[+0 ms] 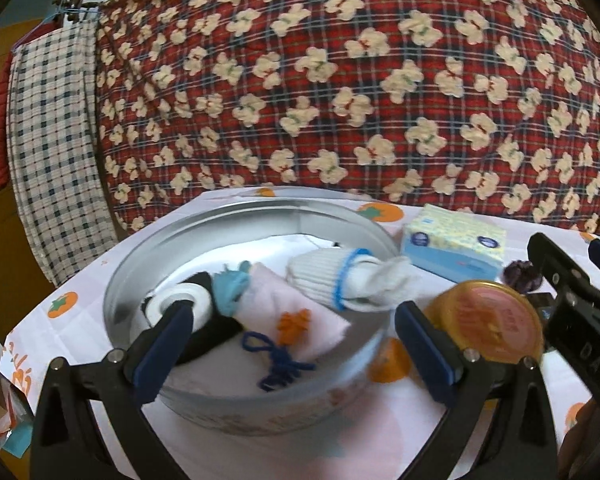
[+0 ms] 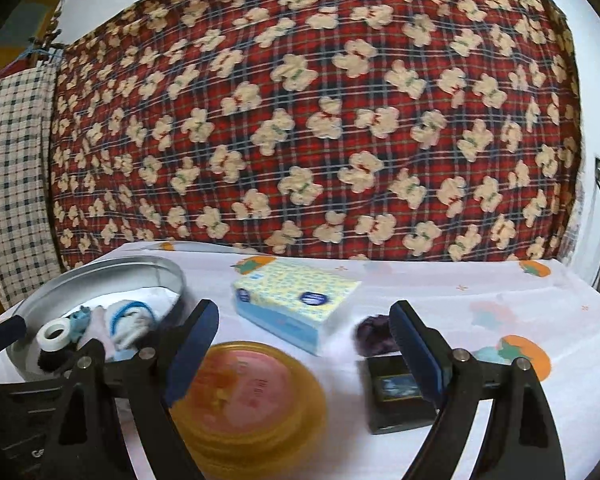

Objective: Organize soft objects
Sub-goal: 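Move both grippers from the tin back to the remaining table items, then grasp the teal plush bird keychain with the right gripper, then grasp the black rectangular case with the left gripper while the right gripper holds the bird, then carry the teal bird and black case over the metal tin with both grippers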

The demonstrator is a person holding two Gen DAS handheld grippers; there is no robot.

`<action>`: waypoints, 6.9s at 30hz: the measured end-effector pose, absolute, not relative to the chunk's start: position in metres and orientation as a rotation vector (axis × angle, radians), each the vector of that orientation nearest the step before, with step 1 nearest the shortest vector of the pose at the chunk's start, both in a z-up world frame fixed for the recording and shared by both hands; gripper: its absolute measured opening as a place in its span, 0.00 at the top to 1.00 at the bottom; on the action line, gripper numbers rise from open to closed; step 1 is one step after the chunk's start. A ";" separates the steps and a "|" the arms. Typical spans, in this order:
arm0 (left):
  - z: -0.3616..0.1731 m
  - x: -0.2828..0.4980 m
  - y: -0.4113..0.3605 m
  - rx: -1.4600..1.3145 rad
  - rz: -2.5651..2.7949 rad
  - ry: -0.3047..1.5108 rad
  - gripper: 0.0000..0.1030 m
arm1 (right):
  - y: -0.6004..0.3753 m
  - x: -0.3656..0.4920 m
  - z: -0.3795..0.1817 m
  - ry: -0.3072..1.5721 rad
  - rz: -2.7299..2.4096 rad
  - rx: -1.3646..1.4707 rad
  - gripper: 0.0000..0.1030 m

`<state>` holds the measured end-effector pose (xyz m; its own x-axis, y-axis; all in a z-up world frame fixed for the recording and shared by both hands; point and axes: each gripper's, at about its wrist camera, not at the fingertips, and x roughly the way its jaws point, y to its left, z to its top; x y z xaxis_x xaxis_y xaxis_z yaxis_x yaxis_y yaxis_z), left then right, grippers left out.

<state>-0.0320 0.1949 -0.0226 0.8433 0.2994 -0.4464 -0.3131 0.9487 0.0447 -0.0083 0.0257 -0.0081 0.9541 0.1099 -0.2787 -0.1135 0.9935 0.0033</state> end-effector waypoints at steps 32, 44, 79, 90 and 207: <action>-0.025 -0.022 0.045 0.118 0.023 0.540 0.01 | -0.172 0.052 -0.044 0.670 0.033 0.276 0.17; -0.030 -0.015 0.020 0.173 0.003 0.587 0.01 | -0.138 0.089 -0.065 0.862 0.113 0.073 0.60; -0.060 0.078 -0.054 0.221 -0.008 0.853 0.17 | -0.201 0.062 -0.027 0.581 0.071 0.311 0.76; -0.061 0.084 -0.066 0.265 0.014 0.839 0.17 | -0.202 0.063 -0.029 0.591 0.056 0.314 0.76; 0.020 -0.010 0.303 -0.199 0.246 0.391 0.45 | 0.169 0.031 0.053 0.287 0.476 0.120 0.76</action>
<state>-0.0099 0.3027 0.0203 0.8955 0.1977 -0.3988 -0.2740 0.9509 -0.1439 0.0310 0.1688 0.0527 0.8494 0.4679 -0.2441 -0.4344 0.8826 0.1799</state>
